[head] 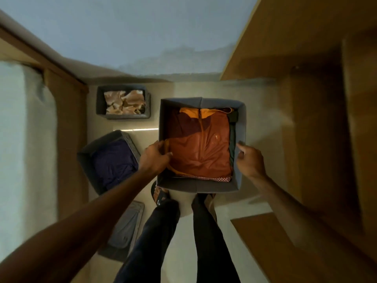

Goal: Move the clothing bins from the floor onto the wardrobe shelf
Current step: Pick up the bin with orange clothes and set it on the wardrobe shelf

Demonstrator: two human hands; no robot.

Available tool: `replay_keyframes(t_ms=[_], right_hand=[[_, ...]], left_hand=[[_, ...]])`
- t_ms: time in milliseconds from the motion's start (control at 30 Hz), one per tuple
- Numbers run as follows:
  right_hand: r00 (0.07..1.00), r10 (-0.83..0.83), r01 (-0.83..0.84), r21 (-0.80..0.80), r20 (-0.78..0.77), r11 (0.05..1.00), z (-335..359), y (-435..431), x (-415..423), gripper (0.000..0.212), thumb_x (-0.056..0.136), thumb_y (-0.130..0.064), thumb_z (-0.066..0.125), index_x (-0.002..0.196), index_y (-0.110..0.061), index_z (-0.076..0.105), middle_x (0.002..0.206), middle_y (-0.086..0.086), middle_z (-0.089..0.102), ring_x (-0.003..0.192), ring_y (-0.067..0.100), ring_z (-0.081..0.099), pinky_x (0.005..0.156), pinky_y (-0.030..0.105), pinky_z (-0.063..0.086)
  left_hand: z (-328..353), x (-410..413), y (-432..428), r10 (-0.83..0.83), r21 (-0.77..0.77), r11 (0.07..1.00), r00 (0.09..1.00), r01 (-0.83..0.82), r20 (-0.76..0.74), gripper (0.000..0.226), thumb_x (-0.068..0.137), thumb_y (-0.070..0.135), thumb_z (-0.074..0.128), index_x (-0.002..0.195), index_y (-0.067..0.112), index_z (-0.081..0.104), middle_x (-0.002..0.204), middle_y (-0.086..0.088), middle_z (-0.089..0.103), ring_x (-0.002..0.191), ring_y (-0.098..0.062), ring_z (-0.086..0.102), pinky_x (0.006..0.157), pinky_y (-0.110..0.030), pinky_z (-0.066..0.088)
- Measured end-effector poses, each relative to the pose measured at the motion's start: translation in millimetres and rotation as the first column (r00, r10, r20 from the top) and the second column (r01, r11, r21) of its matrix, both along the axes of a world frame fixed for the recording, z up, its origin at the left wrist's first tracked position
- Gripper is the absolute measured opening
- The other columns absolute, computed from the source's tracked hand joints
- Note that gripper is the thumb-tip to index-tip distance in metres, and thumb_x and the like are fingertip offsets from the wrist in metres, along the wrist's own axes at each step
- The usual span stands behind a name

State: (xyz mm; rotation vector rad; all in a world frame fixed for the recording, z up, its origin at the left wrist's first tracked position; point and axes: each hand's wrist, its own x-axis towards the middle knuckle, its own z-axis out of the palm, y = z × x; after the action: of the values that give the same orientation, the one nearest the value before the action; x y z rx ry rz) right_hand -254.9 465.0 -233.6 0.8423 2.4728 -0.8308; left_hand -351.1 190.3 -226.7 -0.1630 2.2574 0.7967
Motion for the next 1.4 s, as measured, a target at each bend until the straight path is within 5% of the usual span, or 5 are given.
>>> replay_keyframes(t_ms=[233,667,800,900,1400], right_hand=[[0.984,-0.148,0.153,0.039,-0.100,0.988,167.4,16.6,56.7,0.056,0.088,0.001,0.050,0.142,-0.013,0.045,0.093,0.016,0.071,0.069,0.023,0.062,0.065,0.035,0.055],[0.802,-0.379,0.457,0.068,-0.461,0.887,304.7,127.7,70.0,0.044,0.094,-0.006,0.048,0.137,-0.015,0.052,0.114,0.014,0.070,0.083,0.018,0.063,0.072,0.026,0.047],[0.682,-0.422,0.544,0.028,-0.597,0.839,346.7,171.3,68.5,0.040,0.095,-0.008,0.048,0.133,-0.017,0.056,0.073,-0.024,0.052,0.054,-0.007,0.036,0.051,0.008,0.031],[0.612,-0.442,0.609,0.034,-0.656,0.793,376.1,201.1,72.5,0.038,0.095,-0.006,0.049,0.130,-0.015,0.060,0.082,-0.009,0.062,0.039,0.001,0.042,0.039,0.006,0.032],[0.300,-0.680,0.934,0.062,-0.669,0.351,407.2,317.1,158.3,0.034,0.097,-0.008,0.050,0.129,-0.015,0.061,0.063,-0.009,0.057,0.039,-0.001,0.035,0.040,0.007,0.026]], left_hand=[[174.4,14.0,26.9,-0.156,0.031,0.986,0.981,0.161,-0.119,0.031,0.095,0.028,0.054,0.122,0.014,0.059,0.117,-0.009,0.066,0.105,-0.025,0.064,0.082,-0.036,0.053],[339.8,-31.4,192.5,-0.332,-0.007,0.931,0.837,0.366,-0.434,0.034,0.090,0.026,0.058,0.122,0.024,0.066,0.113,-0.011,0.071,0.102,-0.032,0.066,0.085,-0.036,0.051],[376.2,-47.6,248.1,-0.292,0.073,0.921,0.802,0.382,-0.521,0.040,0.087,0.024,0.060,0.127,0.023,0.064,0.117,-0.010,0.070,0.105,-0.031,0.066,0.092,-0.040,0.052],[396.9,-59.7,295.2,-0.325,0.107,0.881,0.755,0.461,-0.570,0.039,0.088,0.025,0.059,0.127,0.023,0.063,0.125,-0.006,0.067,0.110,-0.029,0.064,0.093,-0.038,0.051],[432.5,-52.4,565.5,-0.710,0.125,0.386,0.381,0.914,-0.591,0.039,0.089,0.014,0.054,0.127,0.019,0.063,0.129,-0.006,0.064,0.114,-0.029,0.061,0.091,-0.026,0.046]])
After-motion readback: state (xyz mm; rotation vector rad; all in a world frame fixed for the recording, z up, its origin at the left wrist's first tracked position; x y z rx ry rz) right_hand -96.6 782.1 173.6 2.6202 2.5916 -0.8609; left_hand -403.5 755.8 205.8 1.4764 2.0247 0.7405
